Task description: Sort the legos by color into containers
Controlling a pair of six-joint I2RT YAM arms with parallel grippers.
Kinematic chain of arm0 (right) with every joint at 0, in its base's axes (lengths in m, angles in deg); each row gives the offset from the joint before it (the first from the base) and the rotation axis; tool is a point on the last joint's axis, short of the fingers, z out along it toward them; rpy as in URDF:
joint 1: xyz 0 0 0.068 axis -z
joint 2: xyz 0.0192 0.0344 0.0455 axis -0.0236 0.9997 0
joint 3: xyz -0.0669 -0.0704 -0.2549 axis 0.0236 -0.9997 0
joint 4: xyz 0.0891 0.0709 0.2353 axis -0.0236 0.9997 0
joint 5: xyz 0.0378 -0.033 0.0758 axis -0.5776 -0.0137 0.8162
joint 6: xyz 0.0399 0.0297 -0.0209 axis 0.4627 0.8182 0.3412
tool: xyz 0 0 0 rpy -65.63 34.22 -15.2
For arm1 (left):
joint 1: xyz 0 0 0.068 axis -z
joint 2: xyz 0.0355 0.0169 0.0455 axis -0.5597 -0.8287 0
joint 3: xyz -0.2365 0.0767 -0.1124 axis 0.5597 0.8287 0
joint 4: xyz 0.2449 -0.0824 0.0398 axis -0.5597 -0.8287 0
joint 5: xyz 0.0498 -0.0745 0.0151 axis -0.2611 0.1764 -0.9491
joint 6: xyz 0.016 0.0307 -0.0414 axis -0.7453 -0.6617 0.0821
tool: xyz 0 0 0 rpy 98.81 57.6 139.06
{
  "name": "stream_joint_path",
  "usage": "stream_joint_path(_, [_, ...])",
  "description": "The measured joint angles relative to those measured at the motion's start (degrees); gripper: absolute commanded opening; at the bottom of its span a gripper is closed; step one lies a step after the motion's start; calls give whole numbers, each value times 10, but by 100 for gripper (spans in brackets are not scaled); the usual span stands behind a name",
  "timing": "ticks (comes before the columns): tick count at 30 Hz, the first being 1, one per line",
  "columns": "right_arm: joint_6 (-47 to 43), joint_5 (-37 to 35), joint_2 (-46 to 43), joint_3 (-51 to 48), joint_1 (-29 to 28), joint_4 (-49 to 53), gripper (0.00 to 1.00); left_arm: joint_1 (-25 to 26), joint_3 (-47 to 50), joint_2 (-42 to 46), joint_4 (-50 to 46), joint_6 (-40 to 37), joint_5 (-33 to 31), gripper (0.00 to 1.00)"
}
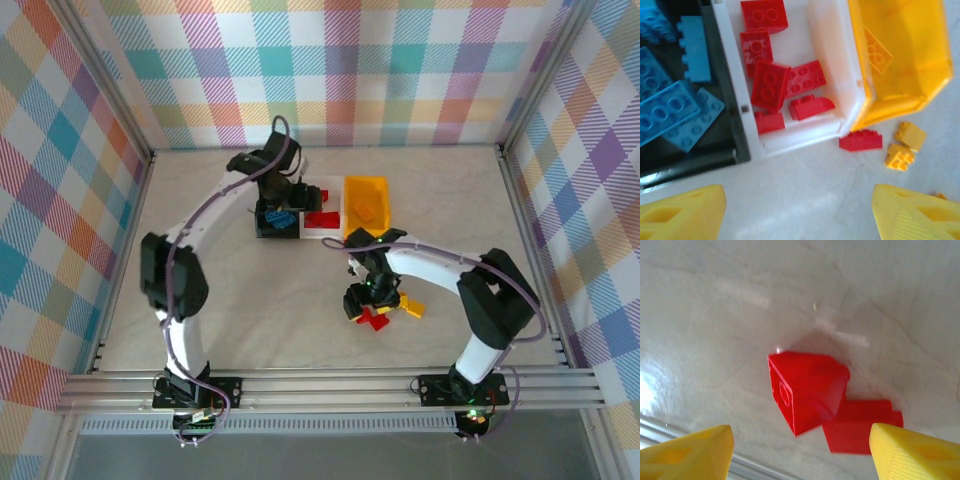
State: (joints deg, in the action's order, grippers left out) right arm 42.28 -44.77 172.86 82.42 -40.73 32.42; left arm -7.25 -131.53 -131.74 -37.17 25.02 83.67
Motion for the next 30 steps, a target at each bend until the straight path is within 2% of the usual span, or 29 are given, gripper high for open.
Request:
stream_joint_path(5, [-3,-14,50,28,0,-13,71,-10,122,122,1,5,-3,81])
stream_joint_path(9, [-4,-20,76,41,0,-16,69,-25,199,178,1,9,-6,81])
stream_joint_path(19, [-3,-24,79,41,-2,-15,68,-59,265,228,2,15,-7,83])
stream_joint_path(25, [2,-46,71,29,-16,-23,67,-63,280,242,8,16,-2,83])
stream_joint_path(30, [14,-65,62,19,-24,-32,63,-63,308,252,14,19,2,84])
